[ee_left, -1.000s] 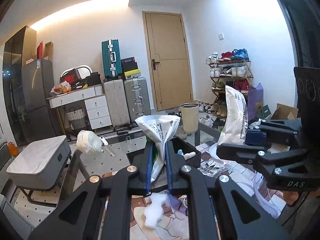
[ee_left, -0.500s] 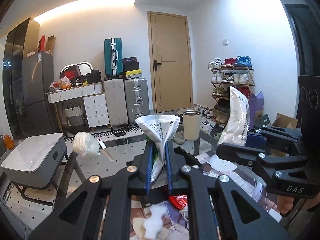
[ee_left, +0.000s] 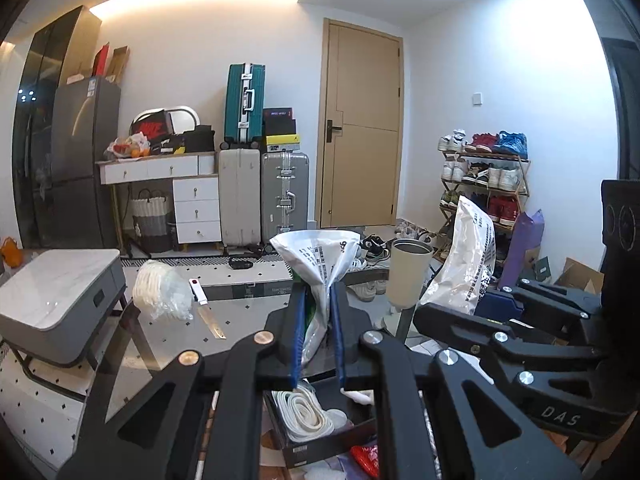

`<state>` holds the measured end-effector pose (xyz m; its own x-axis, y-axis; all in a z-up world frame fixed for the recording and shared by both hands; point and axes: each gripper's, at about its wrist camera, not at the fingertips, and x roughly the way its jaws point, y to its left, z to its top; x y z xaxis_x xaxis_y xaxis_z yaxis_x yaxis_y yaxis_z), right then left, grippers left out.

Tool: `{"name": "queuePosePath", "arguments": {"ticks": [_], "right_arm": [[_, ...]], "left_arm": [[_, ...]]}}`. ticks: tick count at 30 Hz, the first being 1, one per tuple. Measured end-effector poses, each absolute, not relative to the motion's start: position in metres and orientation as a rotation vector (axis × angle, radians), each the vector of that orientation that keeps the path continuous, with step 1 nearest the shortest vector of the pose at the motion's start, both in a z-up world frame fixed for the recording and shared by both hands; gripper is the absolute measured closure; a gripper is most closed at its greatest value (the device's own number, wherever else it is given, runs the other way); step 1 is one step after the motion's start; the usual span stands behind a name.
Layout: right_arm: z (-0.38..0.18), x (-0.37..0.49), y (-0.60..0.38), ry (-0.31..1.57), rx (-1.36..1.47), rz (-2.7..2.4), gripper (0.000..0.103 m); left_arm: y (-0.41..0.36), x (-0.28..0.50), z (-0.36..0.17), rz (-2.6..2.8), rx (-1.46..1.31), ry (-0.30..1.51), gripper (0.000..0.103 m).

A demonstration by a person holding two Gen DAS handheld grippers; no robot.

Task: Organize soft objects
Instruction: 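Lower the packet into the black box with the left gripper while the right gripper releases its packet there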

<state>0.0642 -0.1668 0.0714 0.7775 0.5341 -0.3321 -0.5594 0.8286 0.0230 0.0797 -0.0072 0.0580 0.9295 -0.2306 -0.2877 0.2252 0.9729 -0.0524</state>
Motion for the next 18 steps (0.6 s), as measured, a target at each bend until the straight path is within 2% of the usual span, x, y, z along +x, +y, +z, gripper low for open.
{"name": "queuePosePath", "arguments": {"ticks": [8,18], "right_arm": [[0.053,0.097,-0.156,0.459,-0.073,0.560,0.074],[-0.001,0.151,-0.144,0.817,-0.082,0.552,0.074]], "left_arm": [[-0.008,0.113,0.039,-0.223,-0.050,0.405,0.093],[-0.017,0.152,-0.008,-0.215,-0.047,0.688,0.093]]}}
